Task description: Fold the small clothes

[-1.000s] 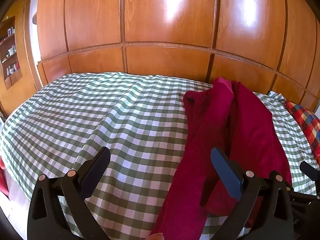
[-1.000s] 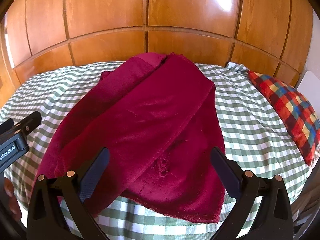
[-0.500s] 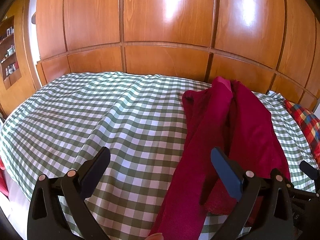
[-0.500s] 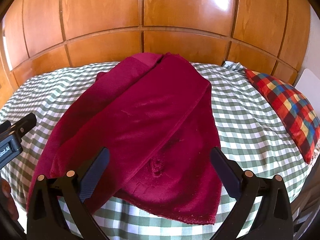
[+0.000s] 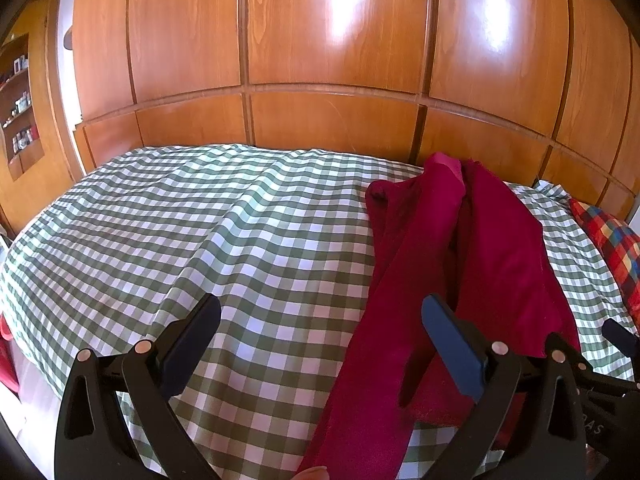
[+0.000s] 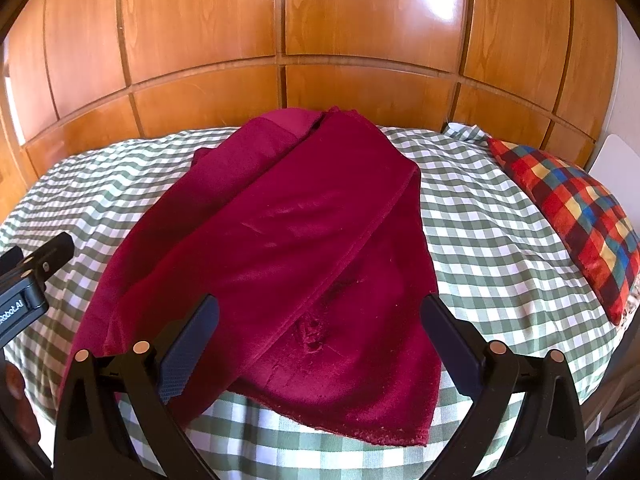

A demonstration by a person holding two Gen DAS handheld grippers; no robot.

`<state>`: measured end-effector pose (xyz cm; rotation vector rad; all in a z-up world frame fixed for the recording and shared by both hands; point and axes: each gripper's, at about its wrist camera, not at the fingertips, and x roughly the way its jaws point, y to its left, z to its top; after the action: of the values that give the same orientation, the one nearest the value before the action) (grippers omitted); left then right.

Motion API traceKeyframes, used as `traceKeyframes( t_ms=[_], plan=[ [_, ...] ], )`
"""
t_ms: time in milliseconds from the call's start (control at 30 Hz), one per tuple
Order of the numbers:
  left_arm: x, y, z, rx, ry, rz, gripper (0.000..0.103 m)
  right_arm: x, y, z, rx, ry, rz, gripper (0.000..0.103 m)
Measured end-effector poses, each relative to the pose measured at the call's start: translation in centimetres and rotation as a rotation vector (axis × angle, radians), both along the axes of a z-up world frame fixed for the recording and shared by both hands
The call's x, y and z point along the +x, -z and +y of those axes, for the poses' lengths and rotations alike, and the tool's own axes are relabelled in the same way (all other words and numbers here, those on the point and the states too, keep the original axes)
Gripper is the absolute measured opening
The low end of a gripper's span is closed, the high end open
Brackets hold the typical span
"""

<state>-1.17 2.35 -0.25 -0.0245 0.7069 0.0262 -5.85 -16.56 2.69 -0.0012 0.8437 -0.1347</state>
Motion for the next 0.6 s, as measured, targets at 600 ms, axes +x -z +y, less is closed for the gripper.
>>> traceKeyframes(
  t_ms=[600],
  plan=[
    [-0.4, 0.5, 1.1, 0.02, -0.003, 0.007, 0.1, 0.0, 0.3, 0.7, 0.01, -0.041, 0.02, 0.1]
  ],
)
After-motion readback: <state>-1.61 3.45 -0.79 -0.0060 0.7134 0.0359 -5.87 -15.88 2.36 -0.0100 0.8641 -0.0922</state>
